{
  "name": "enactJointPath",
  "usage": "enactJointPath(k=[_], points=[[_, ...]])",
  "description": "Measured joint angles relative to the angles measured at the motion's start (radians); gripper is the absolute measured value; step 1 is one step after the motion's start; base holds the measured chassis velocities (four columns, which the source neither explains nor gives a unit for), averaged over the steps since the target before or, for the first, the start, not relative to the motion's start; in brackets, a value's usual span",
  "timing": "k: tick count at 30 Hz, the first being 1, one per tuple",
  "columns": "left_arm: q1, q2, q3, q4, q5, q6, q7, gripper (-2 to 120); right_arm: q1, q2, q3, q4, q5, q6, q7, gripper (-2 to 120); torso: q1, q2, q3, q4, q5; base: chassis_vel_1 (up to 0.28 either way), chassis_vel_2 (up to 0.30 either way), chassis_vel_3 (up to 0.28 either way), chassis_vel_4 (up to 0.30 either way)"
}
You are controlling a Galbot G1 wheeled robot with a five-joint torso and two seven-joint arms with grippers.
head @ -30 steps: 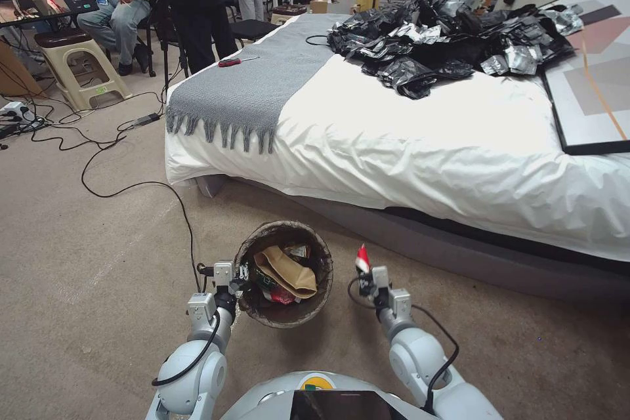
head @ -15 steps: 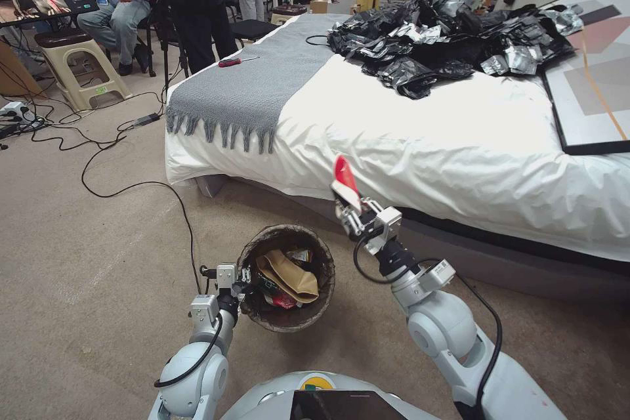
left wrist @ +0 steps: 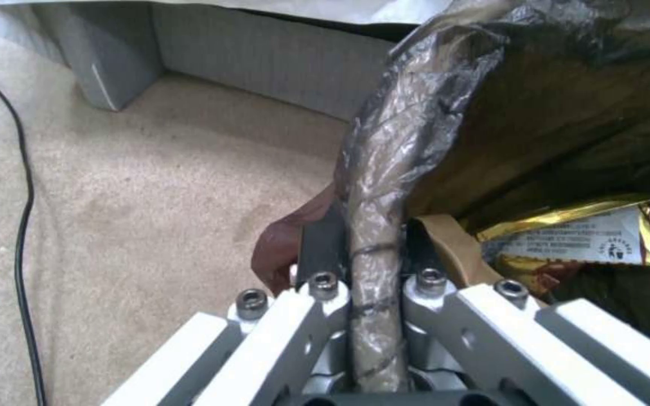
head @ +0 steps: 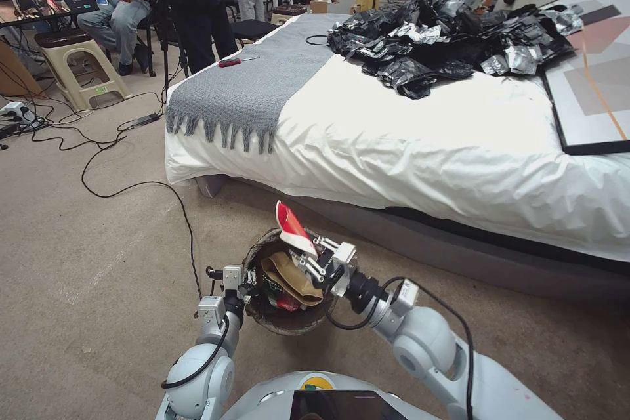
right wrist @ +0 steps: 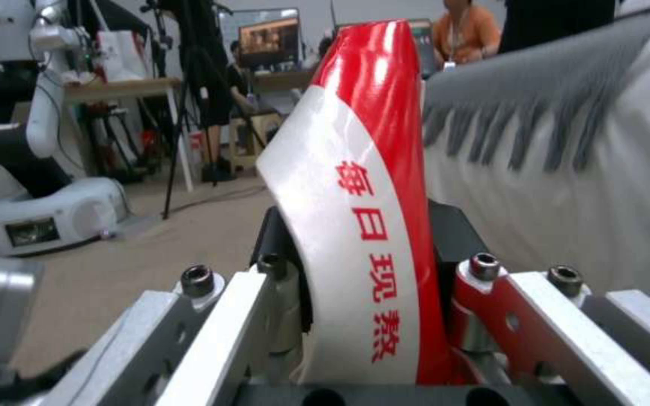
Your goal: Pick up the trash bin, then pick up the garbage from the floor and place it into the trash bin.
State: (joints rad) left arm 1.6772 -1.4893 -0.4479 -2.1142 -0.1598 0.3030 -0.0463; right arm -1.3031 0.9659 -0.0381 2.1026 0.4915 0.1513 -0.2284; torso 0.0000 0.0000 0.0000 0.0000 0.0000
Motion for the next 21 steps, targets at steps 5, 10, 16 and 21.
enactJointPath(k=[5, 10, 16, 21], points=[[0.000, -0.001, 0.001, -0.003, 0.000, 0.000, -0.001, 2, 0.008, 0.022, -0.034, -0.085, -0.014, 0.005, 0.013, 23, 0.000, 0.000, 0.000, 0.0000, 0.0000, 0.000, 0.000, 0.000, 0.000], [-0.001, -0.003, 0.001, -0.007, -0.001, 0.001, -0.001, 2, 0.008, 0.036, -0.041, -0.137, -0.029, 0.009, 0.026, 23, 0.000, 0.000, 0.000, 0.0000, -0.0001, 0.000, 0.000, 0.000, 0.000], [-0.003, -0.003, 0.001, -0.007, -0.003, 0.002, -0.001, 2, 0.004, 0.051, -0.045, -0.157, -0.036, 0.008, 0.032, 28, 0.000, 0.000, 0.000, 0.0000, -0.0001, 0.000, 0.000, 0.000, 0.000], [-0.006, -0.002, 0.000, -0.008, -0.005, 0.005, -0.001, 2, 0.003, 0.060, -0.048, -0.163, -0.042, 0.008, 0.032, 55, 0.000, 0.000, 0.000, 0.0000, -0.0001, 0.000, 0.000, 0.000, 0.000]])
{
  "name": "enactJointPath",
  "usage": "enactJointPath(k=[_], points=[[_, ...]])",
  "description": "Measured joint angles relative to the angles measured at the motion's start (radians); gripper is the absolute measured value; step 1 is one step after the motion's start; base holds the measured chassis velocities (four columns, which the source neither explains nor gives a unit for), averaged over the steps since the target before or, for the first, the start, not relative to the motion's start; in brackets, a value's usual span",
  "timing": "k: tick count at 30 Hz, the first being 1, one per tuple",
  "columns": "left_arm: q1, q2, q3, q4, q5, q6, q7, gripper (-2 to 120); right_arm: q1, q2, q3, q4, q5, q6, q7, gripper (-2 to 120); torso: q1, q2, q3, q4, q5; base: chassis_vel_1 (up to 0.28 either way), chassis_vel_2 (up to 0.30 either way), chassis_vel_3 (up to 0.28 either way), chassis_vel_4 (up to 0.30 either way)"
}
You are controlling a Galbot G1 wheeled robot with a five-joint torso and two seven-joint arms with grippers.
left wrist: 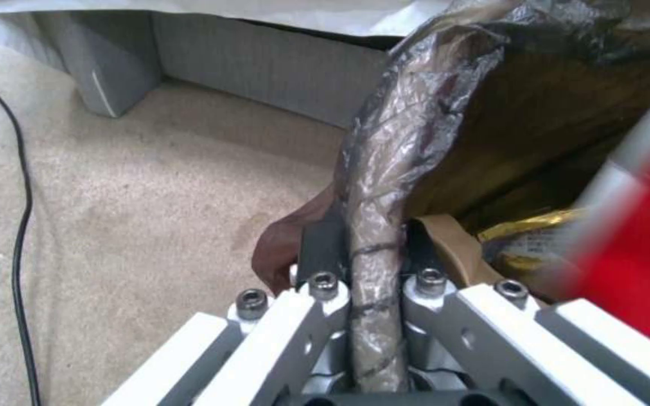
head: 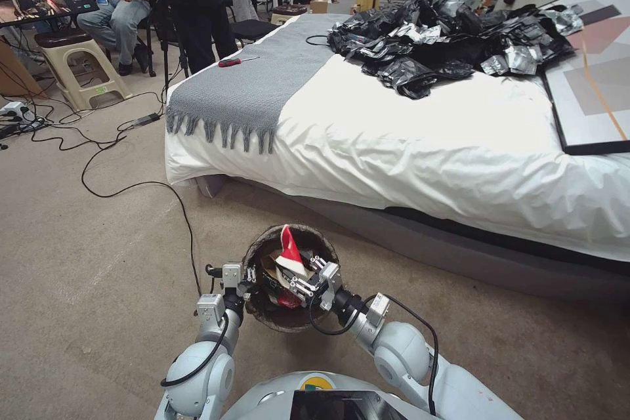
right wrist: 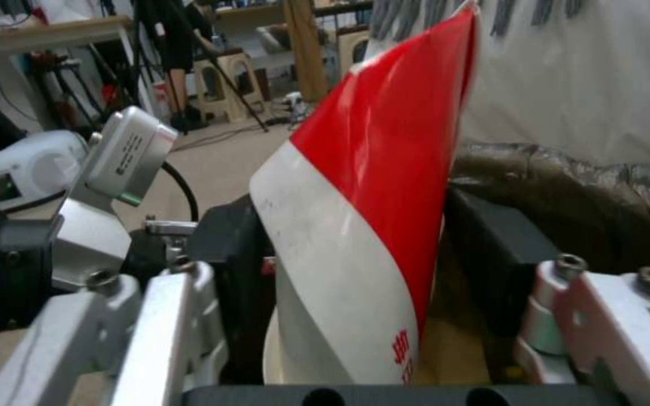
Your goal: Pick up the trash bin, then pick up the garbage from the floor and place it into the trash bin.
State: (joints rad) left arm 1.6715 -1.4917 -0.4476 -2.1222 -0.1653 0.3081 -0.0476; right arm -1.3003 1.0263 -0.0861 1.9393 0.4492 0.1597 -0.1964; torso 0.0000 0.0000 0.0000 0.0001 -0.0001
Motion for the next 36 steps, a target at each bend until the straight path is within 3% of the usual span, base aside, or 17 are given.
enactJointPath(k=[4, 11, 23, 32, 35, 36], points=[[-0.001, 0.000, 0.000, -0.001, -0.001, 0.001, 0.000, 2, 0.000, 0.001, 0.000, -0.001, -0.002, 0.000, 0.000, 64, 0.000, 0.000, 0.000, 0.0000, 0.0000, 0.000, 0.000, 0.000, 0.000], [-0.005, 0.000, 0.000, 0.000, -0.002, 0.003, 0.000, 2, -0.011, -0.002, 0.007, 0.002, -0.017, 0.005, -0.004, 97, 0.000, 0.000, 0.000, -0.0001, 0.0000, 0.000, 0.000, 0.000, 0.000], [-0.006, 0.001, -0.002, 0.001, -0.005, 0.005, 0.000, 2, -0.023, -0.013, 0.027, 0.026, -0.026, 0.008, -0.018, 100, 0.000, 0.000, 0.000, 0.0000, 0.0000, 0.000, 0.000, 0.000, 0.000], [-0.007, 0.004, -0.004, 0.008, -0.007, 0.006, 0.000, 2, -0.041, -0.023, 0.095, 0.148, -0.073, 0.030, -0.027, 100, 0.000, 0.000, 0.000, 0.0000, 0.0000, 0.000, 0.000, 0.000, 0.000], [-0.007, 0.006, -0.011, 0.010, -0.012, 0.006, 0.000, 2, -0.063, 0.001, 0.139, 0.204, -0.139, 0.036, 0.021, 100, 0.000, 0.000, 0.000, 0.0000, 0.0000, 0.000, 0.000, 0.000, 0.000], [-0.007, 0.007, -0.016, 0.012, -0.017, 0.006, 0.000, 2, -0.092, 0.045, 0.187, 0.236, -0.233, 0.015, 0.099, 100, 0.000, 0.000, 0.000, 0.0002, -0.0001, 0.000, 0.000, 0.000, 0.000]])
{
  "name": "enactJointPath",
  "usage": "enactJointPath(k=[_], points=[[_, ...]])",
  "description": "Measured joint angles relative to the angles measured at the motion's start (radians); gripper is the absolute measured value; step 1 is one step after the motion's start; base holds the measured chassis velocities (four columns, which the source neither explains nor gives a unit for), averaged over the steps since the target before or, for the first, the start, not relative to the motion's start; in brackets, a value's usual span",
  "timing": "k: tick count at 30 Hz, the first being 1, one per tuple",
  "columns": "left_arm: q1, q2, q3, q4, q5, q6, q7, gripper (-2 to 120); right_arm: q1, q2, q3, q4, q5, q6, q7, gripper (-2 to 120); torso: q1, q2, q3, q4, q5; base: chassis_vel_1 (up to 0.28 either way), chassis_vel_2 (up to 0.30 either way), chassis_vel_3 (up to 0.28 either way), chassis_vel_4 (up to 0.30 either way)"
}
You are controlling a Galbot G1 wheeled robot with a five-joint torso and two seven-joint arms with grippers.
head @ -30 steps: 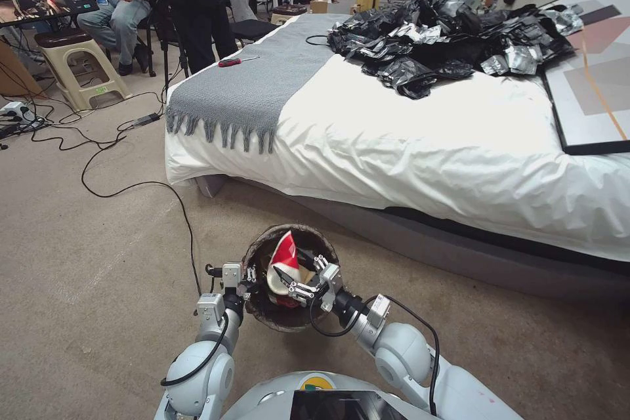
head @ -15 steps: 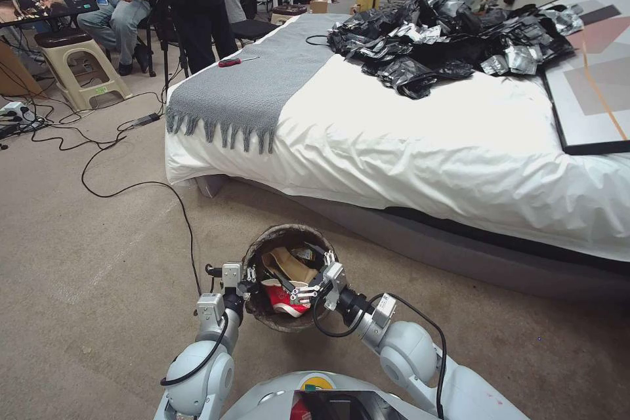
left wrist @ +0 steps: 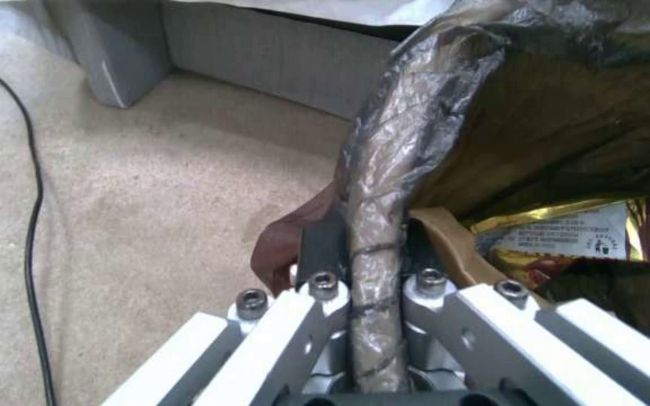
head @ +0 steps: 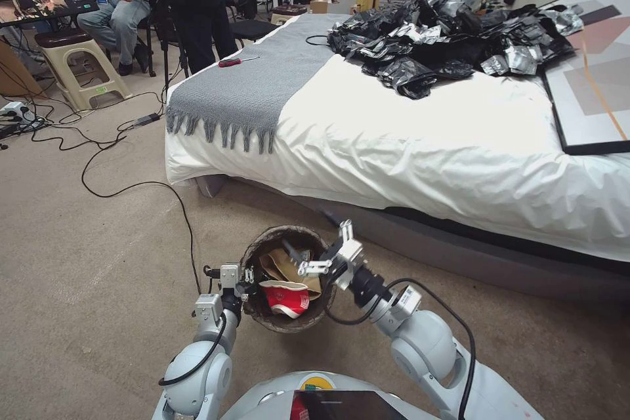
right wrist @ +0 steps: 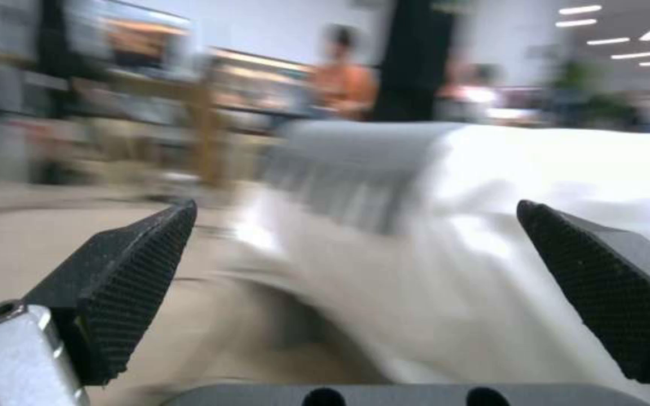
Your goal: Pick up the trash bin, then pick up the garbage from the floor and place it into the trash bin.
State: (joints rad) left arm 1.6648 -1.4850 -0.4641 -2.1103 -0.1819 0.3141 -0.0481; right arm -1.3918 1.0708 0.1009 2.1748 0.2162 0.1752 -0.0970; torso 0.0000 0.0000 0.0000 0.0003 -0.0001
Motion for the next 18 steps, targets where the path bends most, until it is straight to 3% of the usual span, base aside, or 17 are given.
enactJointPath(k=[2, 5, 12, 18], points=[[0.000, 0.001, -0.003, 0.001, -0.003, 0.000, 0.000, 2, -0.023, 0.033, 0.028, 0.008, -0.053, -0.015, 0.054, 100, 0.000, 0.000, 0.000, -0.0002, 0.0000, 0.000, 0.000, 0.000, 0.000], [-0.001, 0.001, -0.013, 0.002, -0.011, -0.005, 0.000, 2, -0.134, 0.175, 0.084, -0.008, -0.159, -0.064, 0.287, 100, 0.000, 0.000, 0.000, -0.0005, -0.0001, 0.000, 0.000, 0.000, 0.000], [0.004, 0.003, -0.021, 0.002, -0.021, -0.017, 0.002, 2, -0.207, 0.264, 0.134, -0.105, -0.217, 0.057, 0.290, 100, 0.000, 0.000, 0.000, -0.0003, 0.0000, 0.000, 0.000, 0.000, 0.000], [0.009, 0.004, -0.024, -0.004, -0.027, -0.021, 0.004, 2, -0.202, 0.287, 0.149, -0.127, -0.220, 0.080, 0.288, 100, 0.000, 0.000, 0.000, -0.0002, 0.0000, 0.000, 0.000, 0.000, 0.000]])
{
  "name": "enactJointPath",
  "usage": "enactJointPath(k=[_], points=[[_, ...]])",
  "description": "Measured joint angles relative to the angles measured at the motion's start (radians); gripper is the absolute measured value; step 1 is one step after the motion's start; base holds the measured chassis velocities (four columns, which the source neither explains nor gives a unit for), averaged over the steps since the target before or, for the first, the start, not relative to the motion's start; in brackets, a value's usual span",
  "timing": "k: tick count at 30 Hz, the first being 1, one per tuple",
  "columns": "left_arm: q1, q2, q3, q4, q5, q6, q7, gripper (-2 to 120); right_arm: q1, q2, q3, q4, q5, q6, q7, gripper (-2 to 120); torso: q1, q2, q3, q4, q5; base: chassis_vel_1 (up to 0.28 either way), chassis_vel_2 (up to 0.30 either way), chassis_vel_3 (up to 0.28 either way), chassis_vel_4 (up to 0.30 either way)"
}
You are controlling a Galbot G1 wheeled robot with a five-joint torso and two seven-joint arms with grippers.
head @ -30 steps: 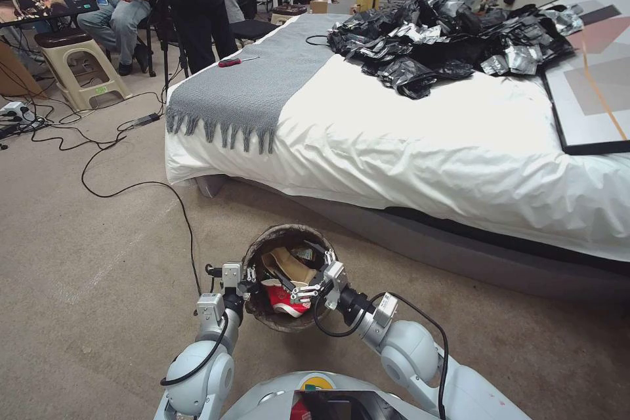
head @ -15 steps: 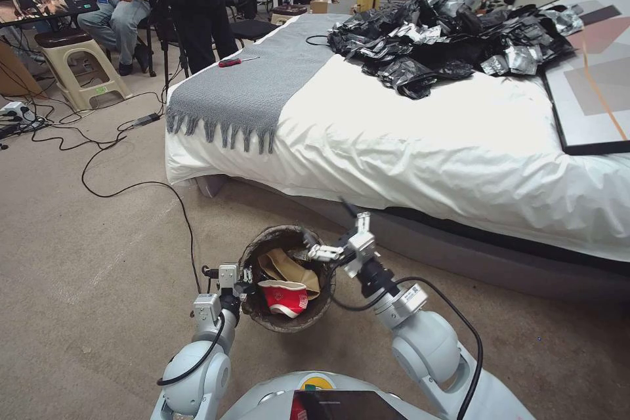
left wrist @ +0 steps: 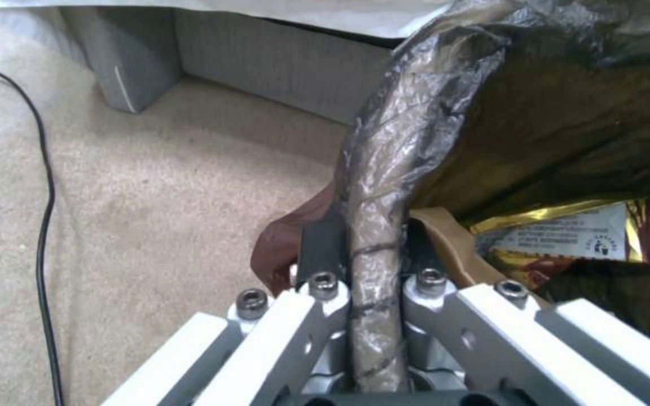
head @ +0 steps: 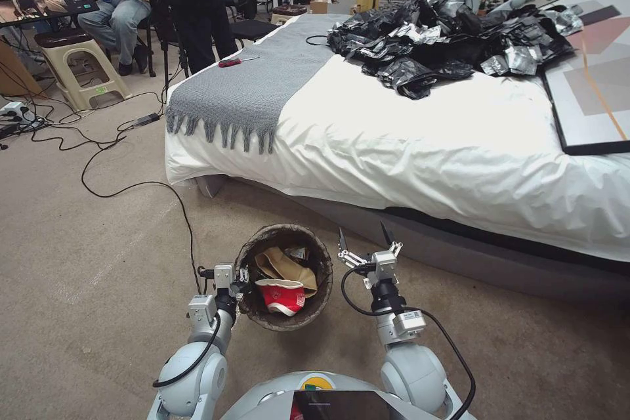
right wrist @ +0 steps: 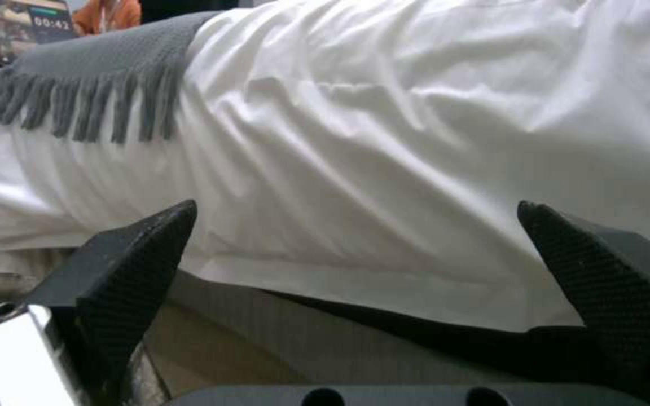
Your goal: Pick up the trash bin, then pick up the garbage from the floor and place it into the trash bin.
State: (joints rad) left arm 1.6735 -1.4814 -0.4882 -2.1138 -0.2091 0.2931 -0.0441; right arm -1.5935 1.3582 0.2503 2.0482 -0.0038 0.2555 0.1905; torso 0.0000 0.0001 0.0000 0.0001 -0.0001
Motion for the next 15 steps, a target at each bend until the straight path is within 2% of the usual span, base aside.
enactJointPath(k=[15], points=[[-0.001, 0.001, -0.002, -0.006, -0.002, -0.003, 0.003, 2, 0.021, 0.002, 0.010, -0.018, 0.003, 0.003, -0.014, 100, 0.000, 0.000, 0.000, -0.0002, 0.0001, 0.009, 0.013, 0.016, 0.013]])
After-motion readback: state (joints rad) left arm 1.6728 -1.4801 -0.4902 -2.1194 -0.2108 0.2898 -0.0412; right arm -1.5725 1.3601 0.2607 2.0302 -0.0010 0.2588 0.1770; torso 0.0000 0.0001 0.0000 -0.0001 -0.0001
